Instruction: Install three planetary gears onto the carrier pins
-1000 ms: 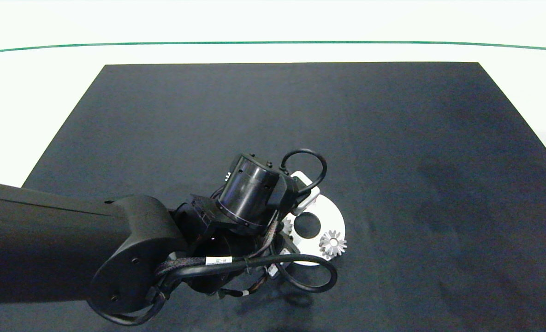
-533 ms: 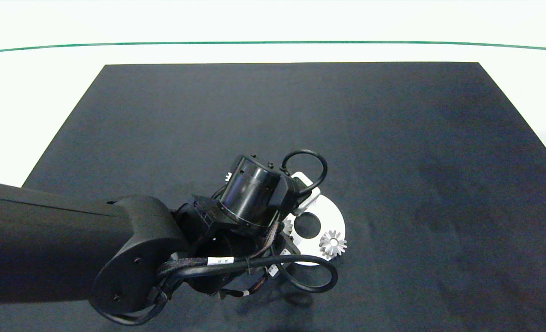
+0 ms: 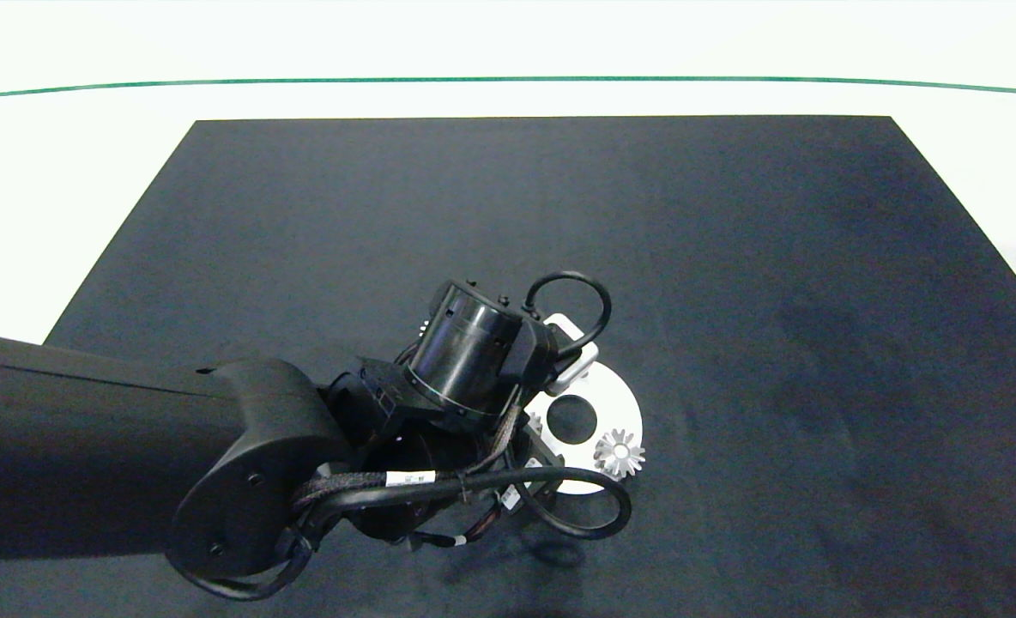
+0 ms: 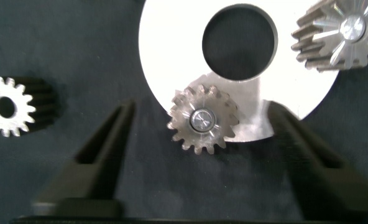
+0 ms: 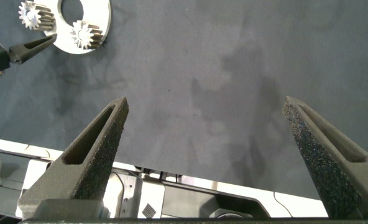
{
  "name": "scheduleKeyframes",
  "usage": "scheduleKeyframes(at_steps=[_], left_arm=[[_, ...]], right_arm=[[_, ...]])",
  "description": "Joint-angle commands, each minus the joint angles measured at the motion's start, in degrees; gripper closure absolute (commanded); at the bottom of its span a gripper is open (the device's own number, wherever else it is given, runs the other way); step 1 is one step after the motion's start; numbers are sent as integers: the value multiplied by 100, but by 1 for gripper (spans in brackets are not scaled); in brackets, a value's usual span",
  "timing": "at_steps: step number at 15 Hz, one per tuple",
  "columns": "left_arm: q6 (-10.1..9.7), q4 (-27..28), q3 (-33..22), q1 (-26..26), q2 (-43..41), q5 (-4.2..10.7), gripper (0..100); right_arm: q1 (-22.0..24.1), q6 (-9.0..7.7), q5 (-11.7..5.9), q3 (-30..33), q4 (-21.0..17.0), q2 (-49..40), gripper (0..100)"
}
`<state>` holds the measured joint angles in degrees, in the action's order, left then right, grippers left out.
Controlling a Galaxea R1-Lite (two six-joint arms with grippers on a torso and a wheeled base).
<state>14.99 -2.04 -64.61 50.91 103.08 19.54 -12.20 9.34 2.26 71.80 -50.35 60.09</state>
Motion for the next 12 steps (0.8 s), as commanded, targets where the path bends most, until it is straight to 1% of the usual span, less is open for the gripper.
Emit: scheduleKeyframes(at_steps=[1, 5, 9, 12], left_arm=[[21, 89, -315, -178, -139, 15, 0], [3, 678, -851, -468, -289, 15, 0], [21, 731, -1018, -802, -210, 15, 0], [12, 1039, -1168, -1083, -60, 15, 0]], right_arm=[[-1, 7, 3, -8, -28, 3, 0], [-1, 7, 12, -8, -28, -6, 0], [-1, -11, 38, 0, -28, -67, 0], [-1, -11, 38, -8, -28, -67, 0]])
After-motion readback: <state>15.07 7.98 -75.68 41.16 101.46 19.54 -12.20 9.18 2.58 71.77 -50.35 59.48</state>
